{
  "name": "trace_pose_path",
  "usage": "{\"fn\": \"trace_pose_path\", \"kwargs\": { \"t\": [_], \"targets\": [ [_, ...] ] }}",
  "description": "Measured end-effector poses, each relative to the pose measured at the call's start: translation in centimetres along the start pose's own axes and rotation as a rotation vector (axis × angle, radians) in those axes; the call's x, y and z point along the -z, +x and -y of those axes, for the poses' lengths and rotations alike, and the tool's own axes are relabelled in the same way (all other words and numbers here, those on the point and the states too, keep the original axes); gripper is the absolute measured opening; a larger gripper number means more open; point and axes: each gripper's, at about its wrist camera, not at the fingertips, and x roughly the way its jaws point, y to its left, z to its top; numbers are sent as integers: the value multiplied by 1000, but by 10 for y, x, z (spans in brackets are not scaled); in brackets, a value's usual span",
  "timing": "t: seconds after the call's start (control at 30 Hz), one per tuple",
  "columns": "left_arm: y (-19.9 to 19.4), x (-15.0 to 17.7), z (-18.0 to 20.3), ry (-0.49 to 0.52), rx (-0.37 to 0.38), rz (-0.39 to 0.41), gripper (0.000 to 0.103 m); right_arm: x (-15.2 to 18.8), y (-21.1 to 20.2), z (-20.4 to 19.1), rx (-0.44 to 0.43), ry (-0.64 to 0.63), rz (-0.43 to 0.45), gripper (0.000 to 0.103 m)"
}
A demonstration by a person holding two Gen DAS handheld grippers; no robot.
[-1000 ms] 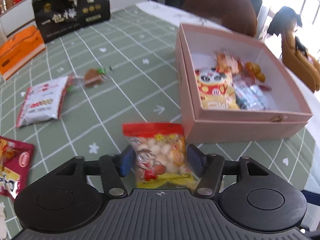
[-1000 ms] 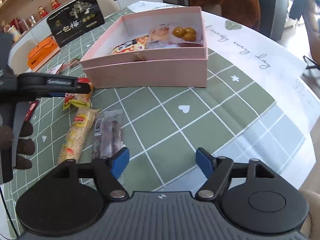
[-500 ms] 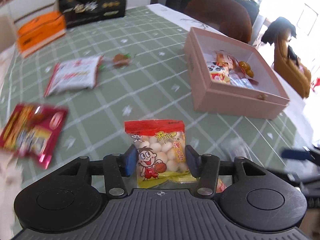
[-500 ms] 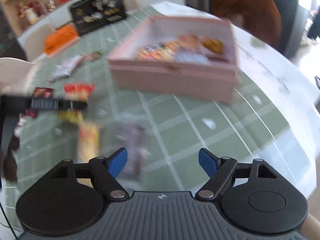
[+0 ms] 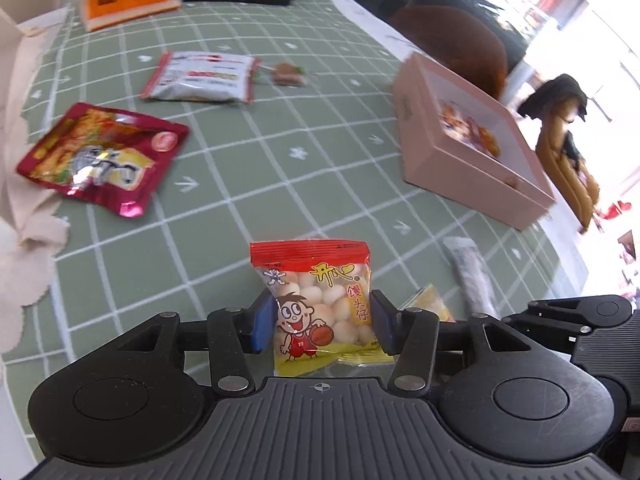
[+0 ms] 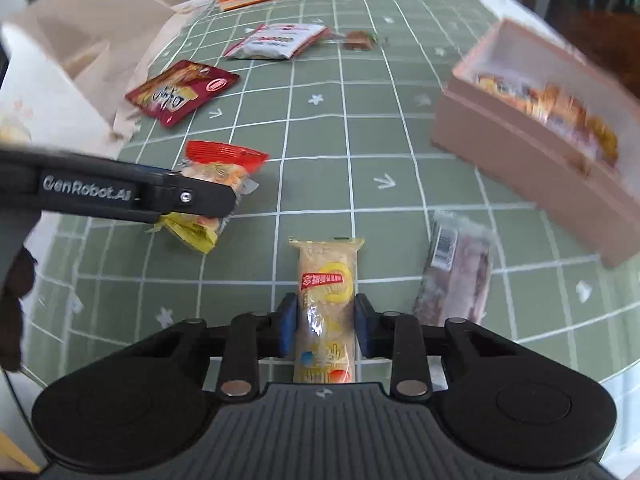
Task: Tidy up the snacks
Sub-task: 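Carry the candy bag with left gripper while right gripper lifts the bread stick, both dropping into pink box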
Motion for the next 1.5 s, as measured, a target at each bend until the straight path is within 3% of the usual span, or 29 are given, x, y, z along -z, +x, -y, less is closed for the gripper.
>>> {"fn": "trace_pose_path", "kwargs": {
  "t": [0.07,0.17,0.23,0.37,0.5,0.6,0.7,0.83,0.9,1.03,1.1,1.23,1.33,1.4,1.5],
  "targets": [
    [0,-4,9,19,35,-13,55,5,-6,0,-5,-5,-13,28],
    [-11,-27,29,35,103,26,55,3,-33,27,-65,114,11,28],
    [-24,-56,50,71,157,83,55,-5,-64,53,-69,188,81,28],
    [-40,-126,103,199,235,178,55,-45,-138,97,5,209,275,28],
    [-24,-174,141,233,251,227,56,-81,-178,142,77,213,410,28],
    [13,-186,158,208,274,196,56,-97,-173,173,111,219,435,28],
    [62,-188,165,178,266,95,56,-102,-142,205,83,286,373,28],
    [125,-191,171,187,165,-67,56,-102,-96,233,28,360,265,29],
    [136,-185,168,210,102,-85,56,-100,-73,246,2,416,198,35],
    [122,-174,151,182,195,-57,55,-87,-63,255,-25,490,181,48],
    [114,-169,146,201,212,-14,55,-87,-63,253,15,478,188,50],
    [92,-163,134,250,134,115,55,-87,-63,231,151,389,202,50],
    [73,-159,95,194,64,186,55,-81,-67,210,262,330,225,50],
    [60,-163,60,133,1,209,55,-74,-73,197,278,321,242,57],
    [47,-179,-7,-43,-76,222,55,-61,-75,175,300,333,265,64]
  ]
}}
